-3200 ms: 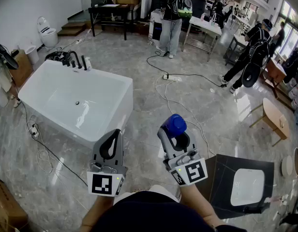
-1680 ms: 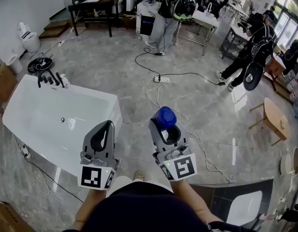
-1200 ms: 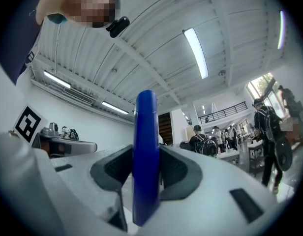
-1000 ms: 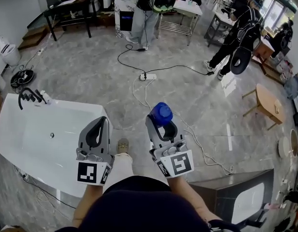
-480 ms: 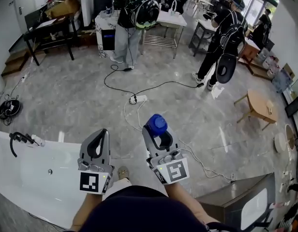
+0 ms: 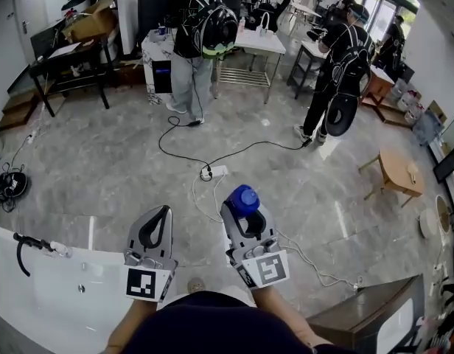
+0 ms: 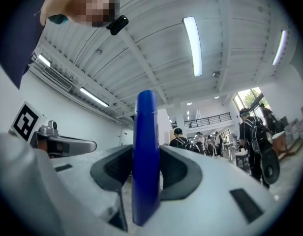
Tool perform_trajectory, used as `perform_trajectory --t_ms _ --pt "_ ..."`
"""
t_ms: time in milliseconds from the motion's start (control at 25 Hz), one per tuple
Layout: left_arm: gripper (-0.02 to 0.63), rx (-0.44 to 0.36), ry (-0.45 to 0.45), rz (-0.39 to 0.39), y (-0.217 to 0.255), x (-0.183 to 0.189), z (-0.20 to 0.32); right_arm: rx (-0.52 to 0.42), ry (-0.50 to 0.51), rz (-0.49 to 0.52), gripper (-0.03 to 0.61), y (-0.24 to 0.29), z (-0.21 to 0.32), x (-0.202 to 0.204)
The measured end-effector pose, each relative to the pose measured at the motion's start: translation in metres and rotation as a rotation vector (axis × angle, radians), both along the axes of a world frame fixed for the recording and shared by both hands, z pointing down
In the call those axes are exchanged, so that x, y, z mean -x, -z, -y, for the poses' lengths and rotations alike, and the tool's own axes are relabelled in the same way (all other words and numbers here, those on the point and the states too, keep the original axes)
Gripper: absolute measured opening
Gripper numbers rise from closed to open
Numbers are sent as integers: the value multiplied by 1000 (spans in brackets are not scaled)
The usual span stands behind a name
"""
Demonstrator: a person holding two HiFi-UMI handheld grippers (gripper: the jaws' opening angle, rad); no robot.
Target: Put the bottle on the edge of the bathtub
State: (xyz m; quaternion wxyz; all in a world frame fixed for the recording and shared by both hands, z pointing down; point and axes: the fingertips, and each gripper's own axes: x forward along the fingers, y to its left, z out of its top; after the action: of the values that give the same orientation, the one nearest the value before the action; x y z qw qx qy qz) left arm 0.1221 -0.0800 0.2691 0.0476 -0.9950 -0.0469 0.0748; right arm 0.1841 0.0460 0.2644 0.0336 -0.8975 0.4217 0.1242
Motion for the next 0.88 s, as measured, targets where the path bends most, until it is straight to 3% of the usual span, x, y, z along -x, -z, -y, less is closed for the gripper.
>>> perform_trajectory --t_ms 640,880 --pt "2 21 46 -45 15 -46 34 14 65 -45 155 25 41 -45" --pt "2 23 59 -69 22 -63 34 25 44 -58 155 26 34 -67"
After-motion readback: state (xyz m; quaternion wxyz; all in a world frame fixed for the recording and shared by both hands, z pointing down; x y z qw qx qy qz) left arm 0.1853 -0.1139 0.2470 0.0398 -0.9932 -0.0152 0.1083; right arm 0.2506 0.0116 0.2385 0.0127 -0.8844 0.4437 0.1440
